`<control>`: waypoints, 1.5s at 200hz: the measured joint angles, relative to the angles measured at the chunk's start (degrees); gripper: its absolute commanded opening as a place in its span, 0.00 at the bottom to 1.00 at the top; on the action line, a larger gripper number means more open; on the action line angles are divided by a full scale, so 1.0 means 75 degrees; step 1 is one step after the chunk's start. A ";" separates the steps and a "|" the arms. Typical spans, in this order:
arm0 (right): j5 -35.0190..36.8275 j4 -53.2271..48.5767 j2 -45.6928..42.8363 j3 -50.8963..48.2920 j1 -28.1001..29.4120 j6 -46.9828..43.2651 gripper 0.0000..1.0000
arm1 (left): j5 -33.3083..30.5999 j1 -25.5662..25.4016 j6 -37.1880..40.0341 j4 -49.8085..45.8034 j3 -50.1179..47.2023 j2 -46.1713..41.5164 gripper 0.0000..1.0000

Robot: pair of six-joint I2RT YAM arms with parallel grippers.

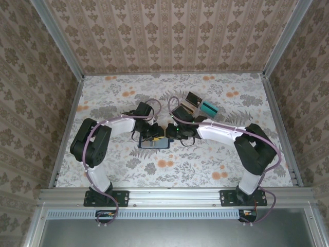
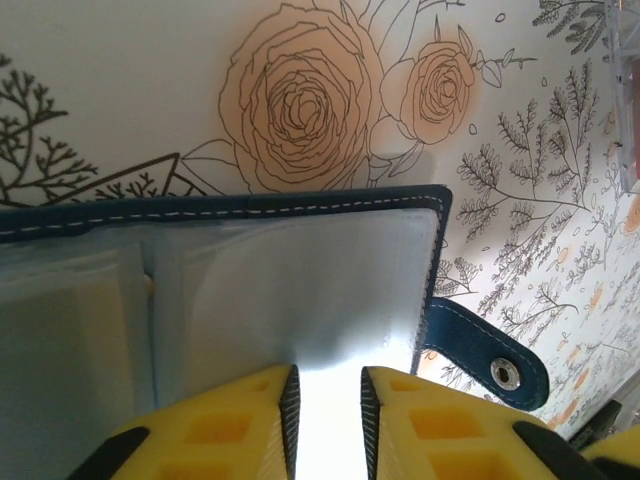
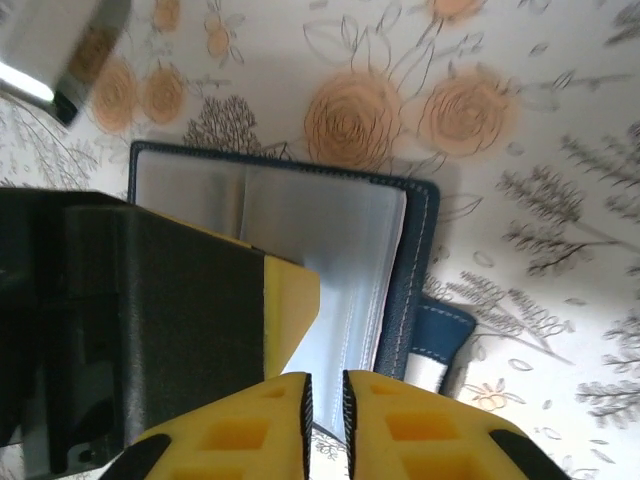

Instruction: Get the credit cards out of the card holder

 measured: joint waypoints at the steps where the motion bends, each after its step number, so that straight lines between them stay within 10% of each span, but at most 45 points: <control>1: -0.0006 0.0000 0.0009 0.0003 0.0003 -0.0003 0.16 | -0.0003 0.0000 -0.0012 0.0000 0.0000 0.0000 0.20; 74: -0.0152 0.0006 0.0749 0.0178 0.0166 0.0280 0.14 | -0.0111 0.0146 0.0055 -0.0271 0.0000 -0.0466 0.19; 188: -0.0099 0.0111 0.1040 0.0408 0.0169 0.0192 0.13 | -0.0857 0.1754 0.0256 -0.1122 -0.1070 -0.1979 0.60; 300: 0.0079 -0.0312 0.1460 0.0799 0.0169 0.0195 0.12 | -0.0490 0.1690 0.0256 -0.0979 -0.1107 -0.1510 0.58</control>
